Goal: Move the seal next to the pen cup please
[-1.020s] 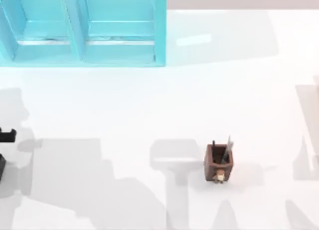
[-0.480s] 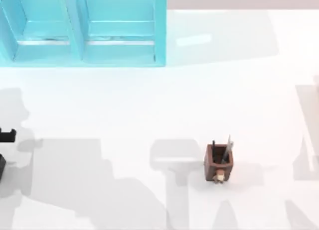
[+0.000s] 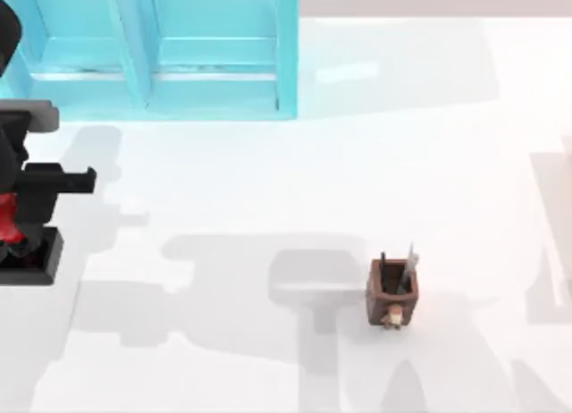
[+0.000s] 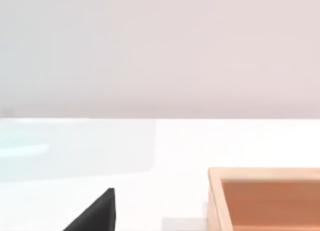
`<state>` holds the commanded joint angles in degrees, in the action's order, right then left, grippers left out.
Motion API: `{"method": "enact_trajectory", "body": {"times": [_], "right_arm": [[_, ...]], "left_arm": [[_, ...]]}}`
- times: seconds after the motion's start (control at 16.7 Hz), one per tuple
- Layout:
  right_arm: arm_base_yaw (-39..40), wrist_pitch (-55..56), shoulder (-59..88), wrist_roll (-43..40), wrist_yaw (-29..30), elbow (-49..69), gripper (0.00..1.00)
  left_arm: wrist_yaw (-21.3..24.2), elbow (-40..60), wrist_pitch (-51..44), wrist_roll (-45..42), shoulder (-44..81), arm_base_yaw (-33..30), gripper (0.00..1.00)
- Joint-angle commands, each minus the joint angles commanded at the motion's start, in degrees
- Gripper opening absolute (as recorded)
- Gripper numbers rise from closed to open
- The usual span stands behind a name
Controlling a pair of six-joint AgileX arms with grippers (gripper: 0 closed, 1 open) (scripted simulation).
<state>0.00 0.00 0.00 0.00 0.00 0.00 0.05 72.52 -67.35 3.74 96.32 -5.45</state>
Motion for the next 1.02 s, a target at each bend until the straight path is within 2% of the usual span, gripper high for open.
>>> {"method": "enact_trajectory", "body": {"times": [0.18,0.36,0.72,0.84,1.02], "right_arm": [[0.0,0.0,0.0,0.0,0.0,0.0,1.00],[0.0,0.0,0.0,0.0,0.0,0.0,1.00],[0.0,0.0,0.0,0.0,0.0,0.0,1.00],[0.0,0.0,0.0,0.0,0.0,0.0,1.00],[0.0,0.0,0.0,0.0,0.0,0.0,1.00]], "left_arm": [[0.0,8.1,-9.8,9.0,-1.4,-8.6,0.00],[0.0,12.4,-14.2,13.4,-2.9,-13.0,0.00],[0.0,13.3,-14.2,14.4,-1.9,-13.9,0.00],[-0.1,15.7,-13.9,17.7,1.0,-17.2,0.00],[0.0,20.8,-12.8,26.2,7.7,-26.2,0.00]]}}
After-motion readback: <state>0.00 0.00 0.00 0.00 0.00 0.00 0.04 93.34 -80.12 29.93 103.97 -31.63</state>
